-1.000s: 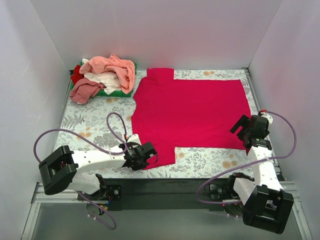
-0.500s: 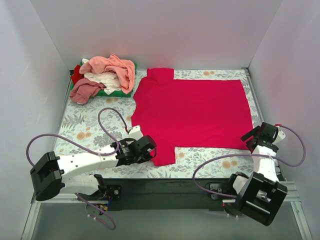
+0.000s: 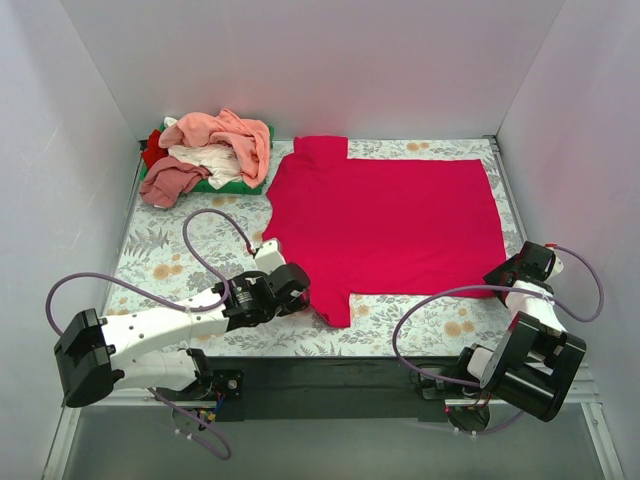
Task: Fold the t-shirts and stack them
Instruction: Fold the tshirt
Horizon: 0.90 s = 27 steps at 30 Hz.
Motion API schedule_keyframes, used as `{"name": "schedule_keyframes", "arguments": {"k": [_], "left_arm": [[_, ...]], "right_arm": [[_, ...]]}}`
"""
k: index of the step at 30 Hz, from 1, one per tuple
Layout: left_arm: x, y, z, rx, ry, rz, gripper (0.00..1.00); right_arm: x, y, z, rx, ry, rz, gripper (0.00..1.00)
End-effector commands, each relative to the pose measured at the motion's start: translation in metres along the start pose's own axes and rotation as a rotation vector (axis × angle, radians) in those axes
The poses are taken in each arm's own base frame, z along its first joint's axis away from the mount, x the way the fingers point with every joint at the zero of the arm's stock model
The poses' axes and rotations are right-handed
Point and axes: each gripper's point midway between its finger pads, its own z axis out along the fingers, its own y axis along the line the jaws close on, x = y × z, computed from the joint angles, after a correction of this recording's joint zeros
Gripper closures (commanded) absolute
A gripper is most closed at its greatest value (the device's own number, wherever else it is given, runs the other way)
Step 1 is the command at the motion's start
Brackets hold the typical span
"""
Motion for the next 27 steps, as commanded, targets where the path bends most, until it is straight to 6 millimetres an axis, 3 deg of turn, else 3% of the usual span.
{"name": "schedule_keyframes", "arguments": {"k": [1,5,10,13,27], "left_arm": [[-0.027,-0.011,-0.008,0.017,-0.091,-0.024,1.0],[-0.03,-0.014,-0.008,0.016,-0.101,-0.021,1.0],[-0.038,-0.018,-0.006,0.026,-0.122,-0.021,1.0],[-0.049,-0.018,-0.005,0.027,-0.142,-0.032,1.0],[-0.112,-0.052,0.013,0.13,-0.208,-0.061,1.0]], "right_arm": [[0.01,0.0,0.003,-0.014,0.034,0.0,0.51],[0.01,0.0,0.001,-0.016,0.028,0.0,0.54],[0.008,0.004,-0.001,-0.037,0.022,-0.008,0.86],[0.004,0.012,-0.003,-0.077,0.028,-0.029,0.99],[-0.028,0.058,-0.011,-0.253,0.037,-0.088,0.99]]}}
